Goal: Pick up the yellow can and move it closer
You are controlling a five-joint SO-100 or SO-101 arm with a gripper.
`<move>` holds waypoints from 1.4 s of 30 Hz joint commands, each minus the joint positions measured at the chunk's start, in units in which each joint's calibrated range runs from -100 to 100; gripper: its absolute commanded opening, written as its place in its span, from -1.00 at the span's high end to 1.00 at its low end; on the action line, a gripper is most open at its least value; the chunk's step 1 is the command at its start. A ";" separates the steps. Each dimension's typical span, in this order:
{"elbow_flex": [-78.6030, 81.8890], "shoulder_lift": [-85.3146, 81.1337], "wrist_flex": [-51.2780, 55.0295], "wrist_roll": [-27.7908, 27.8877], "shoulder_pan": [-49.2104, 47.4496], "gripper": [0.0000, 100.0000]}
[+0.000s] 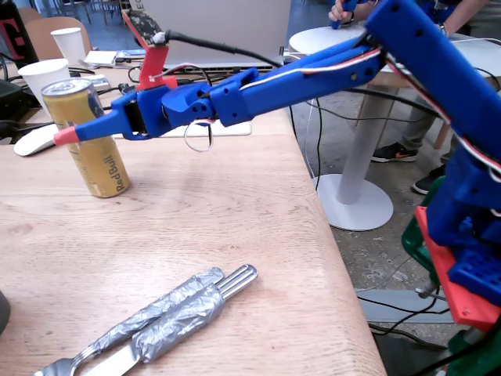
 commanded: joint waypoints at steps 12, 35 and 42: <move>-15.97 6.74 -0.62 0.20 -2.58 -0.24; -23.33 15.32 -12.12 0.20 -2.24 -0.13; -23.33 15.32 -12.12 0.15 -2.08 0.52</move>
